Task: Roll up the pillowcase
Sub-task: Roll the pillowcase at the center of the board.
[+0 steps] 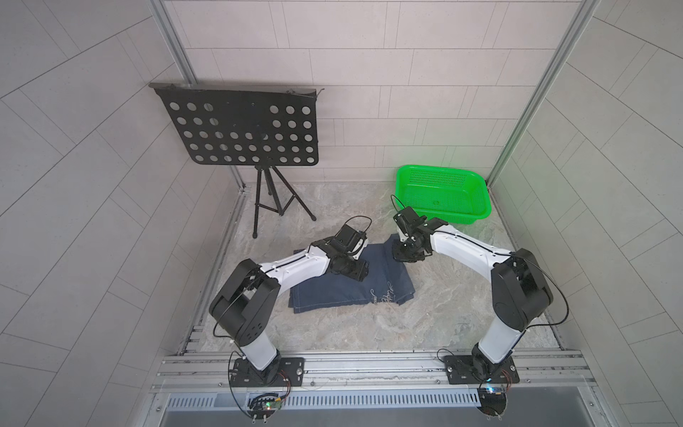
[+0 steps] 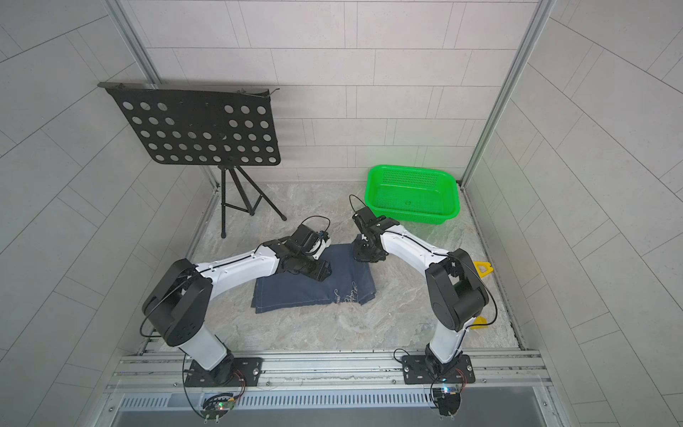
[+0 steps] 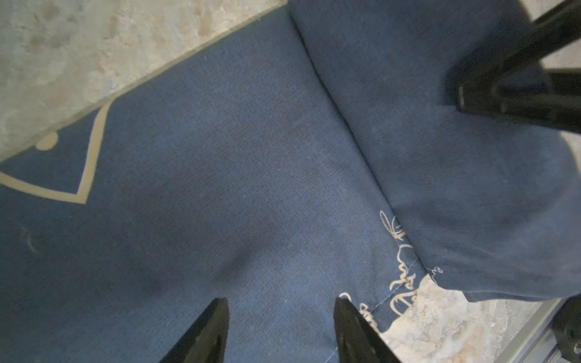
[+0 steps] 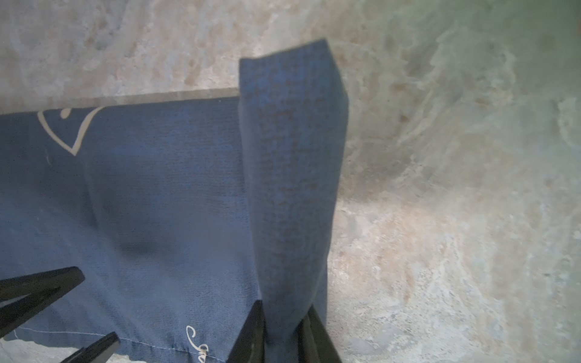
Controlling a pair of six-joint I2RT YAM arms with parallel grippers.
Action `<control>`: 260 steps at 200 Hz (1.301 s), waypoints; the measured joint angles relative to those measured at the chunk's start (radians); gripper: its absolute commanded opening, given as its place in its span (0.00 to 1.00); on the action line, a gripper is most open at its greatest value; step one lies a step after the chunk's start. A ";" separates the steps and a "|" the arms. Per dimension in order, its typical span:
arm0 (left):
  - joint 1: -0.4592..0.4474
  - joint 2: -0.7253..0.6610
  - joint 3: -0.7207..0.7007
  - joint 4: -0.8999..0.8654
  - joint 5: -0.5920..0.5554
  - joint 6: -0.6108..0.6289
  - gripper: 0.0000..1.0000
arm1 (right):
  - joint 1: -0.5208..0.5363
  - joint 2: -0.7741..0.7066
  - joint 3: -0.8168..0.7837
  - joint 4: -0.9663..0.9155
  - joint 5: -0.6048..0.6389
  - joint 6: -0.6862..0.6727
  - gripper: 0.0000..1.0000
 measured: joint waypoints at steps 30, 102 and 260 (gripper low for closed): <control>0.006 -0.005 -0.027 -0.003 0.002 0.000 0.61 | 0.030 0.044 0.035 0.018 -0.027 0.045 0.19; 0.028 -0.079 -0.110 -0.012 0.003 -0.011 0.61 | 0.056 0.153 0.080 0.124 -0.106 0.166 0.21; -0.087 -0.103 -0.044 0.072 0.060 -0.100 0.58 | -0.126 0.079 -0.001 0.411 -0.396 0.127 0.28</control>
